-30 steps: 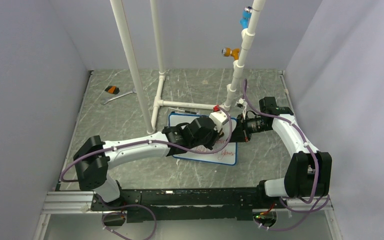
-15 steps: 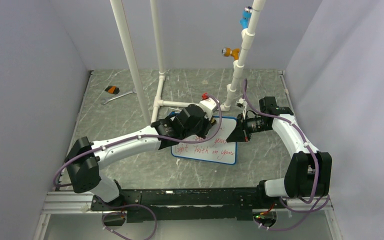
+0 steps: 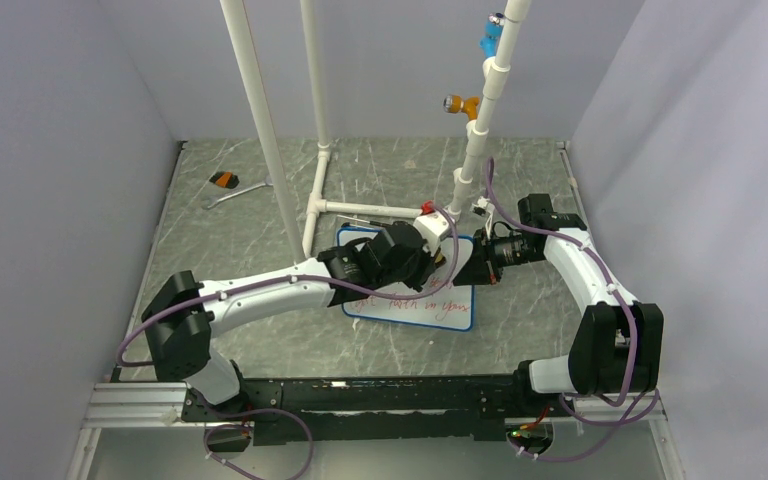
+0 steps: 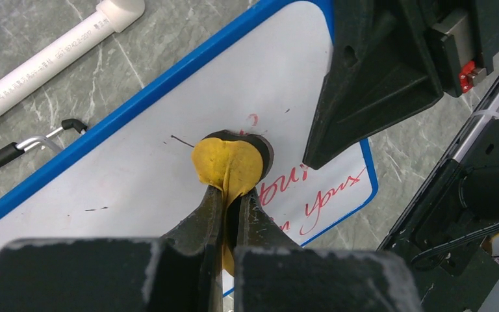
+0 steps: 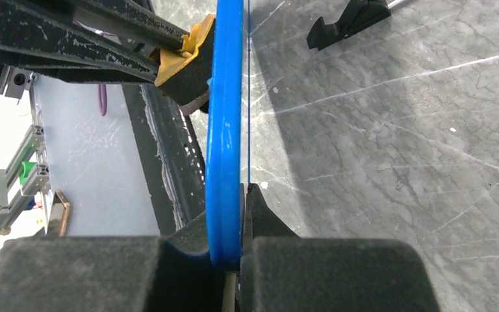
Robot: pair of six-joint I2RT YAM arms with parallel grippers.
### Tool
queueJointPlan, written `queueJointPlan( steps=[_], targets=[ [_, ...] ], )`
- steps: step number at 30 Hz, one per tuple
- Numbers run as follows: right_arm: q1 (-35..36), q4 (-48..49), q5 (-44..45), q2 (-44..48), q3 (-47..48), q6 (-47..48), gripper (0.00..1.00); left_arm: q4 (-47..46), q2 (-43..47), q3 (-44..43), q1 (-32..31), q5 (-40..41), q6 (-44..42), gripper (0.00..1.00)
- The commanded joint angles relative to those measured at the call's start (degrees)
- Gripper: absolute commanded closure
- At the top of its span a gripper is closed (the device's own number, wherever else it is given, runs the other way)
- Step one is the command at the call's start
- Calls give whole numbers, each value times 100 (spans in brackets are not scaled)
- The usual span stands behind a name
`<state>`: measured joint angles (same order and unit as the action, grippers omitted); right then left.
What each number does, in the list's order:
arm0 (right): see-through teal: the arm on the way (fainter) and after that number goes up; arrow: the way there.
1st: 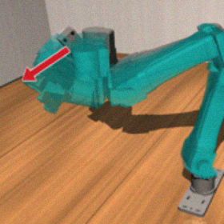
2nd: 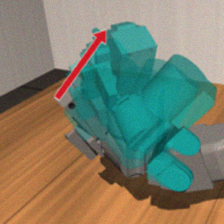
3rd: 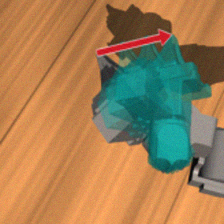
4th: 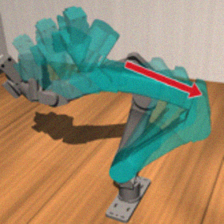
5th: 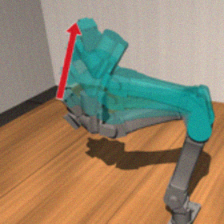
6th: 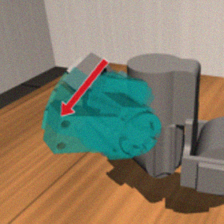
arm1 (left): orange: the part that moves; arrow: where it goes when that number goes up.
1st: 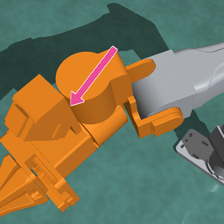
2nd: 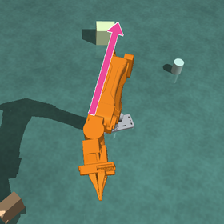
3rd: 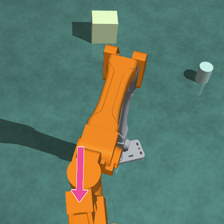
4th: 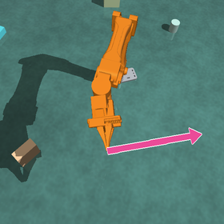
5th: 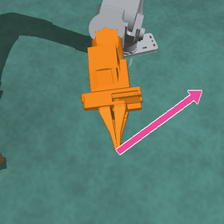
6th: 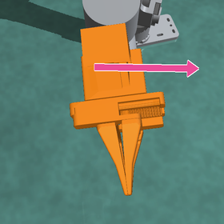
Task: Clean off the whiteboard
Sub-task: Erase the center of the board with the whiteboard.
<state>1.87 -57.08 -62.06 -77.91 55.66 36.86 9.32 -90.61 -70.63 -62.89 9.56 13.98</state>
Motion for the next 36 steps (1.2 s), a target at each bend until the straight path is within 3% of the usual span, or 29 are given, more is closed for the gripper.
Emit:
queueJointPlan(
  steps=[1,11,23,36],
  targets=[
    [44,-144,-96,69,165,241,100,-146,226,-220,454,108,-192,100],
    [44,-137,-103,45,173,235,100,-160,272,-256,536,-74,-230,100],
    [48,-150,-76,22,182,268,100,-91,-384,-720,-175,-210,-202,100],
    [47,-157,-86,55,173,277,100,-74,351,-24,725,79,-131,100]
  ],
)
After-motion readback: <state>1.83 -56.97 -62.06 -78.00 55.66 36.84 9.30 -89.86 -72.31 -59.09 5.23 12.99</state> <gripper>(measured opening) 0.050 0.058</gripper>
